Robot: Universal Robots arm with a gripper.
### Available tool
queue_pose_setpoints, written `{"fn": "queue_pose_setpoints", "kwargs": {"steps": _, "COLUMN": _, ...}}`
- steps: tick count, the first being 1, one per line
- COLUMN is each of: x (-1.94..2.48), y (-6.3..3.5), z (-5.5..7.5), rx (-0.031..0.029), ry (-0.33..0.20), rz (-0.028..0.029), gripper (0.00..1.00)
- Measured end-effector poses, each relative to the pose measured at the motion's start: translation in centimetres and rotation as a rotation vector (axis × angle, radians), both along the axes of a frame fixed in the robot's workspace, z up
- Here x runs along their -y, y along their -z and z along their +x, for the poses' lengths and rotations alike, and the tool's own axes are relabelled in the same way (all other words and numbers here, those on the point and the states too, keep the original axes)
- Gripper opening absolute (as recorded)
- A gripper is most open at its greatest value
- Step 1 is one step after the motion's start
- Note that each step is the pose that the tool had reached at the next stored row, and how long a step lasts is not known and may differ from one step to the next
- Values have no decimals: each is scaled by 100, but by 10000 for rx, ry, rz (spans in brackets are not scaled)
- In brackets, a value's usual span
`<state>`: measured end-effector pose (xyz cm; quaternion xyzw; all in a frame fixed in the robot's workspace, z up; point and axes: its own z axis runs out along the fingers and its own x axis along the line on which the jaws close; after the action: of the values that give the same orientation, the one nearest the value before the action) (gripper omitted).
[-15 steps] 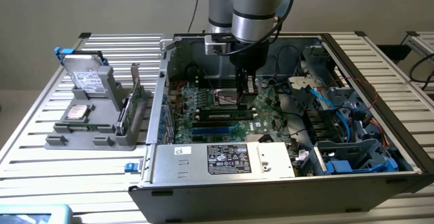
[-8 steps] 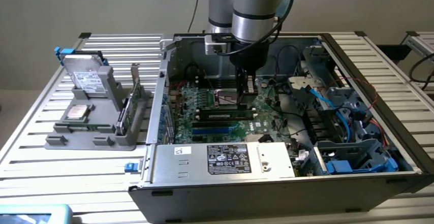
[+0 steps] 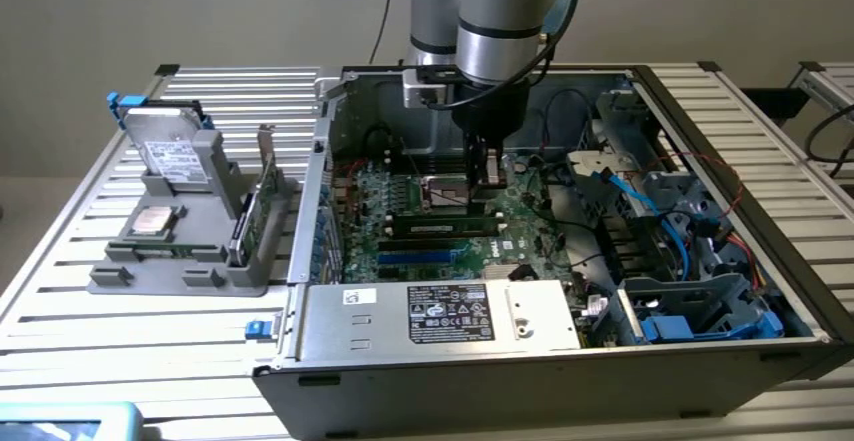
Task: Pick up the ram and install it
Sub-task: 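Press down the ram until it locks into place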
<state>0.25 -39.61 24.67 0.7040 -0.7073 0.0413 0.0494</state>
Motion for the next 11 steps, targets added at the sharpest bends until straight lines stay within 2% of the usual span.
{"fn": "queue_pose_setpoints", "kwargs": {"steps": 2, "x": 1, "y": 2, "z": 11, "rx": -3, "ry": -2, "rz": 5, "gripper": 11}}
{"fn": "queue_pose_setpoints", "kwargs": {"steps": 4, "x": 3, "y": 6, "z": 28, "rx": -3, "ry": 0, "rz": 53, "gripper": 11}}
{"fn": "queue_pose_setpoints", "kwargs": {"steps": 5, "x": 4, "y": 8, "z": 37, "rx": -3, "ry": 0, "rz": 88, "gripper": 11}}
{"fn": "queue_pose_setpoints", "kwargs": {"steps": 8, "x": 5, "y": 27, "z": 43, "rx": -7, "ry": 20, "rz": 337, "gripper": 11}}
{"fn": "queue_pose_setpoints", "kwargs": {"steps": 9, "x": 4, "y": 38, "z": 44, "rx": -12, "ry": 37, "rz": 369, "gripper": 11}}
{"fn": "queue_pose_setpoints", "kwargs": {"steps": 11, "x": 5, "y": 60, "z": 45, "rx": -35, "ry": 44, "rz": 371, "gripper": 11}}
